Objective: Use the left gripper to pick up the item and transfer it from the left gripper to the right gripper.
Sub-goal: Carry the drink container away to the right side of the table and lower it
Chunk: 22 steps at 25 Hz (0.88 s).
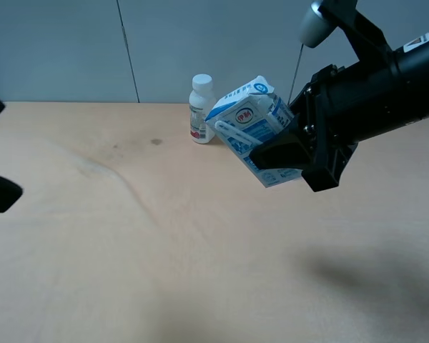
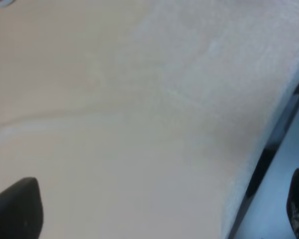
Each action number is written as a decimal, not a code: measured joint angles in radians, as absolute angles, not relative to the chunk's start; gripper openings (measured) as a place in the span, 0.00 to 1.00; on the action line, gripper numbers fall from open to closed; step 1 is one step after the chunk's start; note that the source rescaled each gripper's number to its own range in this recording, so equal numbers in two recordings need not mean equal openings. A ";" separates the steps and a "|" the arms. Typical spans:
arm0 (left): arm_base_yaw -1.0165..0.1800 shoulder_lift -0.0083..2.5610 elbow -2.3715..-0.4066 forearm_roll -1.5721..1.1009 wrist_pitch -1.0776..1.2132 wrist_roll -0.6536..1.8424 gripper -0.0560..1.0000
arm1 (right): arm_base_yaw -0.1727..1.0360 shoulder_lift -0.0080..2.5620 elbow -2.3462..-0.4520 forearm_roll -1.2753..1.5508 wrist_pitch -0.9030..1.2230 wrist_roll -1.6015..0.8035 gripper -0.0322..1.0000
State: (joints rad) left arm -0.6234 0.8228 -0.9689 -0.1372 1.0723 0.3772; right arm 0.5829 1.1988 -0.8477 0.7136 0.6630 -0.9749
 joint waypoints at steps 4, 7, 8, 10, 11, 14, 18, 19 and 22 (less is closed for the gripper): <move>-0.623 0.647 -0.887 -0.103 1.066 0.272 0.97 | 0.583 1.199 -0.848 0.714 0.663 -0.975 0.03; -0.623 0.507 -0.836 -0.081 1.052 0.218 0.97 | 0.583 1.199 -0.848 0.714 0.663 -0.975 0.03; -0.623 0.460 -0.818 -0.074 1.051 0.204 0.97 | 0.583 1.199 -0.848 0.714 0.663 -0.975 0.03; -0.623 0.369 -0.783 -0.056 1.050 0.185 0.97 | 0.583 1.199 -0.848 0.714 0.663 -0.975 0.03; -0.623 0.333 -0.764 -0.048 1.050 0.176 0.97 | 0.583 1.199 -0.848 0.714 0.663 -0.975 0.03; -0.623 0.220 -0.710 -0.038 1.050 0.156 0.97 | 0.583 1.199 -0.848 0.714 0.663 -0.975 0.03; -0.623 0.101 -0.640 -0.038 1.057 0.153 0.97 | 0.583 1.199 -0.848 0.714 0.663 -0.974 0.03; -0.623 0.077 -0.622 -0.038 1.060 0.152 0.97 | 0.583 1.199 -0.848 0.714 0.663 -0.972 0.03; -0.623 0.031 -0.576 -0.037 1.084 0.146 0.97 | 0.583 1.199 -0.848 0.714 0.663 -0.970 0.03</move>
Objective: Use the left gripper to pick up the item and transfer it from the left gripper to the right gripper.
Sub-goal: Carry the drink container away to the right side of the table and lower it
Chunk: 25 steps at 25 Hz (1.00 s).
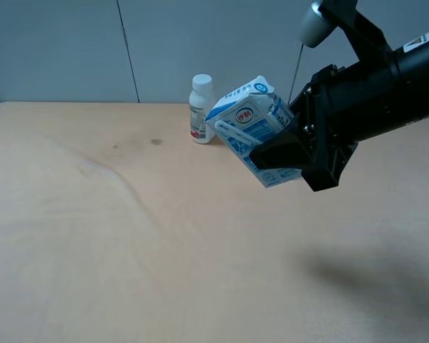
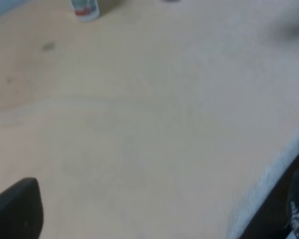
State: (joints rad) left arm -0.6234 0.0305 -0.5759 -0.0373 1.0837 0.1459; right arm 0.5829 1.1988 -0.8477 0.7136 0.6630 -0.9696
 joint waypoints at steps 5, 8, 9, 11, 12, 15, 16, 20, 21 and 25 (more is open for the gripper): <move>-0.623 -0.005 -0.511 -0.035 1.085 0.129 0.97 | 0.583 1.199 -0.848 0.714 0.659 -0.966 0.03; -0.623 -0.002 -0.496 -0.020 1.073 0.098 0.97 | 0.583 1.199 -0.848 0.714 0.651 -0.966 0.03; -0.623 -0.002 -0.496 -0.013 1.072 0.086 0.97 | 0.583 1.199 -0.848 0.714 0.650 -0.966 0.03; -0.623 -0.002 -0.496 0.000 1.071 0.072 0.97 | 0.583 1.199 -0.848 0.714 0.640 -0.964 0.03; -0.623 -0.002 -0.496 0.000 1.071 0.065 0.97 | 0.583 1.199 -0.848 0.714 0.634 -0.963 0.03; -0.623 -0.002 -0.496 0.000 1.069 0.056 0.97 | 0.583 1.199 -0.848 0.714 0.625 -0.962 0.03; -0.623 -0.002 -0.496 0.005 1.066 0.056 0.97 | 0.583 1.199 -0.848 0.714 0.625 -0.959 0.03; -0.623 -0.002 -0.496 0.006 1.064 0.056 0.97 | 0.583 1.199 -0.848 0.713 0.625 -0.959 0.03; -0.623 -0.002 -0.496 0.006 1.064 0.056 0.97 | 0.583 1.199 -0.848 0.712 0.625 -0.959 0.03; -0.568 -0.002 -0.496 0.006 1.064 0.056 0.97 | 0.583 1.199 -0.848 0.712 0.625 -0.946 0.03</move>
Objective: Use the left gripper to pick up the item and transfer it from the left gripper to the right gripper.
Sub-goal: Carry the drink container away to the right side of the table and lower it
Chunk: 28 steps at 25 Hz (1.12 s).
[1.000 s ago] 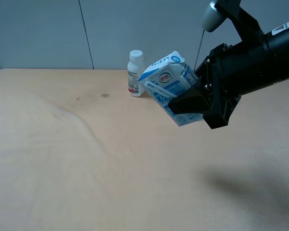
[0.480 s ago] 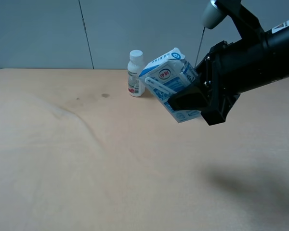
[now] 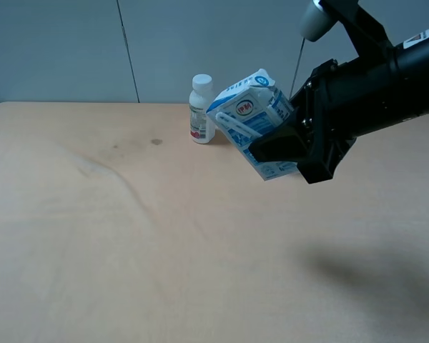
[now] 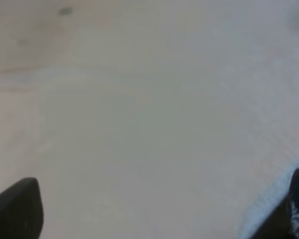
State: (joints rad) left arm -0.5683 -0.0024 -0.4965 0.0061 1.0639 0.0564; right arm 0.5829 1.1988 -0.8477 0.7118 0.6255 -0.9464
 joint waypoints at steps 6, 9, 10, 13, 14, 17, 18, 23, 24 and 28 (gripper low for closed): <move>-0.329 -0.002 -0.496 0.006 1.061 0.056 0.97 | 0.583 1.199 -0.848 0.711 0.625 -0.906 0.03; -0.199 -0.002 -0.496 0.006 1.058 0.056 0.97 | 0.583 1.199 -0.848 0.711 0.625 -0.892 0.03; -0.158 -0.002 -0.496 0.006 1.058 0.056 0.97 | 0.583 1.199 -0.848 0.711 0.625 -0.886 0.03; -0.059 -0.002 -0.496 0.006 1.058 0.056 0.97 | 0.583 1.199 -0.848 0.707 0.625 -0.862 0.03; -0.034 -0.002 -0.496 0.006 1.058 0.056 0.97 | 0.583 1.199 -0.848 0.705 0.625 -0.855 0.03; 0.037 -0.003 -0.496 0.006 1.057 0.056 0.97 | 0.583 1.199 -0.848 0.687 0.625 -0.816 0.03; 0.052 -0.003 -0.496 0.006 1.057 0.056 0.97 | 0.583 1.199 -0.848 0.675 0.625 -0.791 0.03; 0.093 -0.003 -0.496 0.017 1.057 0.056 0.97 | 0.583 1.199 -0.848 0.562 0.624 -0.596 0.03; 0.095 -0.003 -0.496 0.017 1.057 0.056 0.97 | 0.583 1.199 -0.848 0.533 0.623 -0.541 0.03; 0.095 -0.003 -0.496 0.018 1.057 0.056 0.97 | 0.583 1.199 -0.848 0.357 0.642 -0.324 0.03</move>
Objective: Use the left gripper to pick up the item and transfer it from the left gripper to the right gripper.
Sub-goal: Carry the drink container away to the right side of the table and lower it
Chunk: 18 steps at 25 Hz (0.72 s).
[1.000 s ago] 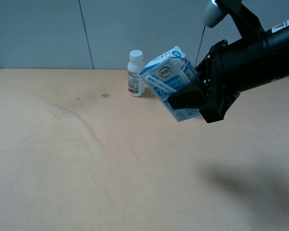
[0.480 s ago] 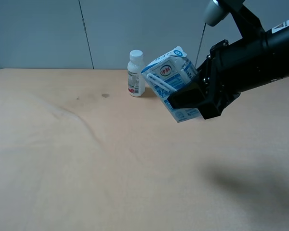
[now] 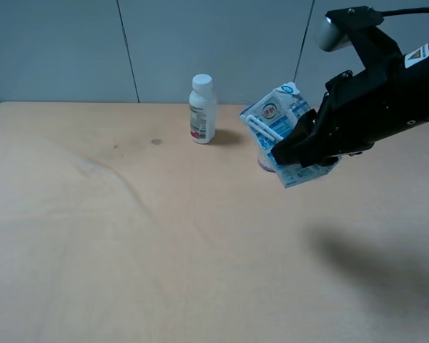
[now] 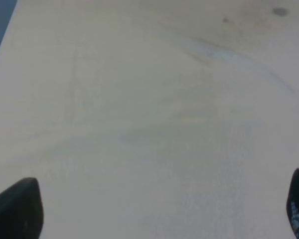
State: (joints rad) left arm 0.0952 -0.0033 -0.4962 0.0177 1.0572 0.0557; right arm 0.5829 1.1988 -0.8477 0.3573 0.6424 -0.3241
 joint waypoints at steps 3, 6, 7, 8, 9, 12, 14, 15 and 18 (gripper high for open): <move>0.095 -0.003 -0.496 0.018 1.057 0.056 0.97 | 0.583 1.199 -0.848 0.206 0.688 -0.159 0.03; 0.095 -0.003 -0.496 0.018 1.057 0.056 0.97 | 0.583 1.201 -0.848 0.059 0.743 -0.010 0.03; 0.095 -0.003 -0.496 0.018 1.057 0.056 0.97 | 0.583 1.203 -0.848 0.028 0.759 0.031 0.03; 0.095 -0.003 -0.496 0.018 1.057 0.056 0.97 | 0.583 1.210 -0.848 0.000 0.781 0.061 0.03; 0.095 -0.003 -0.496 0.018 1.057 0.056 0.97 | 0.583 1.220 -0.848 -0.017 0.804 0.080 0.03; 0.095 -0.003 -0.496 0.018 1.057 0.056 0.97 | 0.583 1.268 -0.848 -0.031 0.851 0.100 0.03; 0.095 -0.003 -0.496 0.018 1.057 0.056 0.97 | 0.583 1.303 -0.848 -0.030 0.858 0.101 0.03; 0.095 -0.003 -0.496 0.018 1.057 0.056 0.97 | 0.583 1.322 -0.848 -0.030 0.859 0.101 0.03; 0.095 -0.003 -0.496 0.018 1.057 0.056 0.97 | 0.583 1.379 -0.848 -0.030 0.858 0.097 0.03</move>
State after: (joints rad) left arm 0.0952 -0.0033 -0.4962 0.0177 1.0572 0.0557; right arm 0.5829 1.3787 -0.8477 -0.0302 0.8581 0.0972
